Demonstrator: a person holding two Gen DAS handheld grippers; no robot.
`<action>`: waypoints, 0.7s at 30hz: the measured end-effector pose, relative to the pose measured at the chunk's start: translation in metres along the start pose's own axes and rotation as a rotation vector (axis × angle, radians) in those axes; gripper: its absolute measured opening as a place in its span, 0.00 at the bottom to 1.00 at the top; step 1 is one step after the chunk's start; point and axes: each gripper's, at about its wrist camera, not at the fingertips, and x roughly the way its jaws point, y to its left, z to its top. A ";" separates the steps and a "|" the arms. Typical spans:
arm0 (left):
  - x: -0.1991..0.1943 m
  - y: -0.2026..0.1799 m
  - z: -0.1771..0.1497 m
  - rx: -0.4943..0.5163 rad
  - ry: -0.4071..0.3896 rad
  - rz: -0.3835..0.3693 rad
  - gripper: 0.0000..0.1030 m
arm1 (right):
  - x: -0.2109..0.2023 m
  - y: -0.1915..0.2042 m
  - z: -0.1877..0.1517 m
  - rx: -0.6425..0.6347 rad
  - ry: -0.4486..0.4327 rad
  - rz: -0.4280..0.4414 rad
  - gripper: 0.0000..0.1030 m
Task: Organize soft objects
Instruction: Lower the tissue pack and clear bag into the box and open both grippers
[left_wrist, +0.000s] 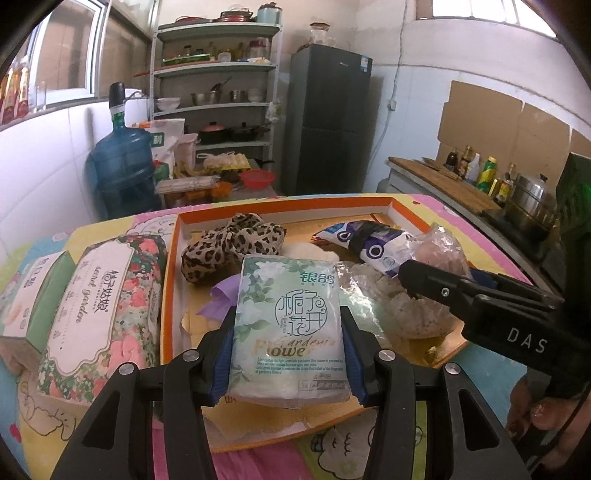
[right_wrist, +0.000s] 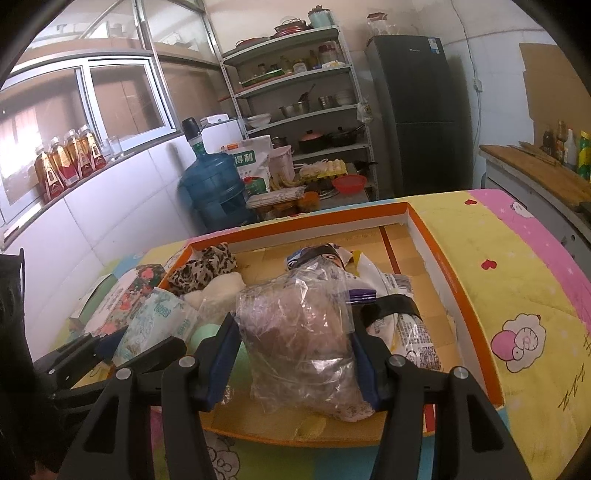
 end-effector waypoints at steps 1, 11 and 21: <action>0.001 0.000 0.000 -0.002 0.005 0.001 0.50 | 0.001 -0.001 0.001 -0.001 -0.001 -0.004 0.55; 0.013 -0.003 -0.002 -0.006 0.048 0.005 0.53 | 0.005 -0.003 0.003 -0.001 -0.004 -0.015 0.56; -0.001 -0.004 -0.002 -0.001 -0.001 0.000 0.67 | 0.001 -0.002 0.004 -0.002 -0.015 -0.019 0.69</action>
